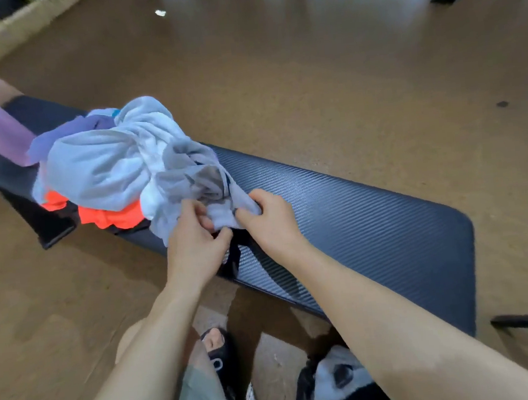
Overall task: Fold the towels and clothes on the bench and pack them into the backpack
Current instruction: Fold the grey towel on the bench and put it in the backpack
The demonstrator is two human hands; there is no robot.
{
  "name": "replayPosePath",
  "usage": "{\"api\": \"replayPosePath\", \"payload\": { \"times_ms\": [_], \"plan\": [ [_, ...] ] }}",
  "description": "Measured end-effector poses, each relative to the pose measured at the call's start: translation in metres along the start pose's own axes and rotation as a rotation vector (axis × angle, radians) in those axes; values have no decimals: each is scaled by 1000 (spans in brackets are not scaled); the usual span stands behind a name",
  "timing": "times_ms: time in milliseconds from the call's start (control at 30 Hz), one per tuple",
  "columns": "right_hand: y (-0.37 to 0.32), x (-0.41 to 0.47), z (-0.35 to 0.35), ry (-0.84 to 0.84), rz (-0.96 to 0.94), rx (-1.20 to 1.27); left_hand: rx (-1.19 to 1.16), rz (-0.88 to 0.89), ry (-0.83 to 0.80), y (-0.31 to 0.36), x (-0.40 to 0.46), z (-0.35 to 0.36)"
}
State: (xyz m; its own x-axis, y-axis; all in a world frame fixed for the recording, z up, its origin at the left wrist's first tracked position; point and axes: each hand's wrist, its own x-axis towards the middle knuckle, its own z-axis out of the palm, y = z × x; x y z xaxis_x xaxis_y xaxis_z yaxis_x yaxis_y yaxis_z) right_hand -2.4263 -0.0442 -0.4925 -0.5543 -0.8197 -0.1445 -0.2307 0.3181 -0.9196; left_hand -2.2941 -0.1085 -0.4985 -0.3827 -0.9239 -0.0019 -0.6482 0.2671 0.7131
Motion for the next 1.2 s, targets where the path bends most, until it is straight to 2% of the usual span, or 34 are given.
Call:
{"api": "replayPosePath", "payload": {
  "times_ms": [167, 367, 500, 633, 767, 833, 900, 933, 1033, 1100, 1200],
  "plan": [
    [15, -51, -56, 139, 10, -123, -45, 298, -151, 33, -39, -2],
    [20, -118, -120, 188, -52, -362, 267, 405, -256, 67, -76, 12],
    [17, -144, -153, 234, -86, -413, 303, 505, -372, 94, -93, 16],
    [17, -160, -176, 333, -71, -438, 227, 533, -366, 108, -105, 9],
    [12, -169, -198, 491, 27, -348, 3, 377, -316, 112, -109, -3],
    [7, -171, -206, 535, 44, -316, 156, 367, -360, 109, -104, -13],
    [-2, -173, -211, 537, 37, -293, 424, 420, -481, 107, -103, -22],
    [-8, -175, -211, 511, 17, -292, 463, 433, -542, 109, -104, -25],
    [-27, -180, -207, 360, -96, -387, 169, 410, -685, 125, -121, -20],
    [-38, -185, -201, 296, -179, -473, 66, 419, -671, 140, -133, -8],
    [-47, -191, -199, 326, -292, -544, 109, 500, -524, 150, -143, 15]
  ]
}}
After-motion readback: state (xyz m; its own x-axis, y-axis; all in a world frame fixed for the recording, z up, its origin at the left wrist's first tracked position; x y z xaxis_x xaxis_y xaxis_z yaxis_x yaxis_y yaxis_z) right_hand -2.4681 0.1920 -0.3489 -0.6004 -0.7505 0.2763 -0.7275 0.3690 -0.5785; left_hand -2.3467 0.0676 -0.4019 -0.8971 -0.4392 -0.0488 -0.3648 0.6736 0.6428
